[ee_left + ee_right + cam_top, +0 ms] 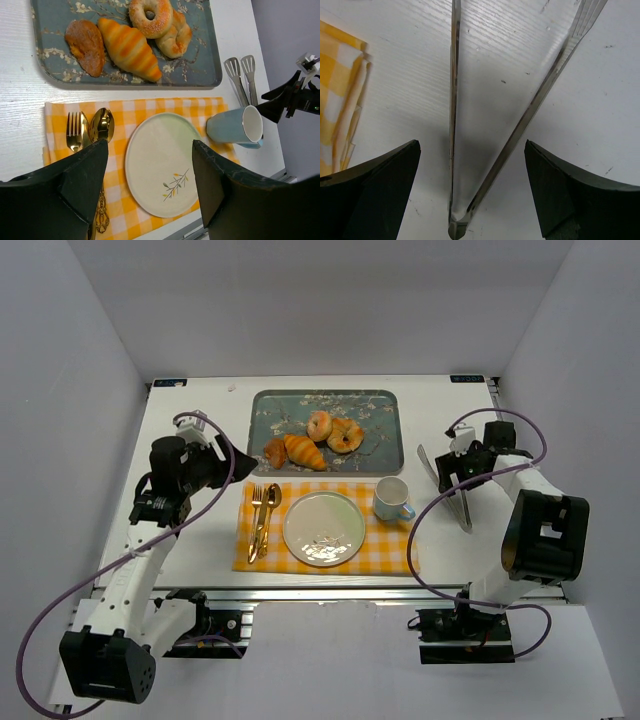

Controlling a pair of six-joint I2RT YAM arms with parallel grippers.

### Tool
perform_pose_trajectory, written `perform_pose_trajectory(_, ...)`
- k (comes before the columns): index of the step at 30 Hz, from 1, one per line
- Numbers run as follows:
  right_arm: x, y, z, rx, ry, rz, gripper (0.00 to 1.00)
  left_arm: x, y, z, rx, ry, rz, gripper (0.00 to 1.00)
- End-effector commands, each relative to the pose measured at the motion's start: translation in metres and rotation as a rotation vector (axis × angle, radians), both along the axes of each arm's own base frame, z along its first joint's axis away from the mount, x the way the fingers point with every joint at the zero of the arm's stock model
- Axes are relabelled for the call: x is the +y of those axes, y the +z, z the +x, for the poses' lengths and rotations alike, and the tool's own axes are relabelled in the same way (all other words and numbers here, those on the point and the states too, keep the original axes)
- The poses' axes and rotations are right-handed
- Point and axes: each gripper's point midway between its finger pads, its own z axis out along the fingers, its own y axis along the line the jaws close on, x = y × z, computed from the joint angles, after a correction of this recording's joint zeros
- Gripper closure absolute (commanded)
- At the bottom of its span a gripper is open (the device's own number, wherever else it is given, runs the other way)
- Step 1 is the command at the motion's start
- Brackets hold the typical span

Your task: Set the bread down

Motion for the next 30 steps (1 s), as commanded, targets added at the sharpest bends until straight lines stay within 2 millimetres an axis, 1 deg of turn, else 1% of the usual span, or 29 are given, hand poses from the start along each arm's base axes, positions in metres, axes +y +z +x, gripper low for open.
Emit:
perform_pose_trajectory(1,-0.005,-0.009,-0.008,0.027,-0.019,-0.068,0.11,-0.004,0.022,0.006,-0.082,-0.025,-0.016,0.23)
perform_pose_trajectory(7,-0.014,-0.013,-0.014,0.021,-0.106,-0.116,0.11,0.001,0.017,0.001,-0.072,-0.009,0.009,0.22)
perform_pose_trajectory(10,-0.013,-0.031,-0.025,0.083,-0.125,-0.127,0.11,0.002,0.015,-0.003,-0.070,-0.007,0.009,0.22)
perform_pose_trajectory(14,-0.018,-0.044,-0.029,0.106,-0.169,-0.147,0.11,0.003,0.013,-0.009,-0.066,-0.007,0.015,0.22)
perform_pose_trajectory(18,-0.018,-0.048,-0.024,0.093,-0.189,-0.143,0.17,0.005,0.012,-0.013,-0.057,-0.004,0.032,0.22)
perform_pose_trajectory(22,-0.017,-0.052,-0.019,0.083,-0.210,-0.134,0.26,0.005,0.015,-0.015,-0.063,-0.007,0.034,0.22)
perform_pose_trajectory(25,-0.015,-0.056,-0.020,0.081,-0.208,-0.126,0.43,0.006,0.014,-0.018,-0.063,-0.004,0.034,0.22)
perform_pose_trajectory(26,-0.015,-0.056,-0.021,0.081,-0.203,-0.124,0.51,0.006,0.016,-0.019,-0.067,-0.002,0.034,0.22)
perform_pose_trajectory(27,-0.014,-0.056,-0.021,0.079,-0.201,-0.122,0.65,0.007,0.016,-0.020,-0.067,0.000,0.036,0.22)
perform_pose_trajectory(28,-0.014,-0.055,-0.020,0.074,-0.200,-0.120,0.71,0.008,0.017,-0.021,-0.071,0.003,0.036,0.22)
perform_pose_trajectory(29,-0.015,-0.053,-0.019,0.066,-0.198,-0.121,0.83,0.009,0.018,-0.022,-0.074,0.008,0.040,0.22)
perform_pose_trajectory(30,-0.015,-0.043,-0.014,0.034,-0.200,-0.119,0.88,0.009,0.019,-0.023,-0.076,0.011,0.041,0.22)
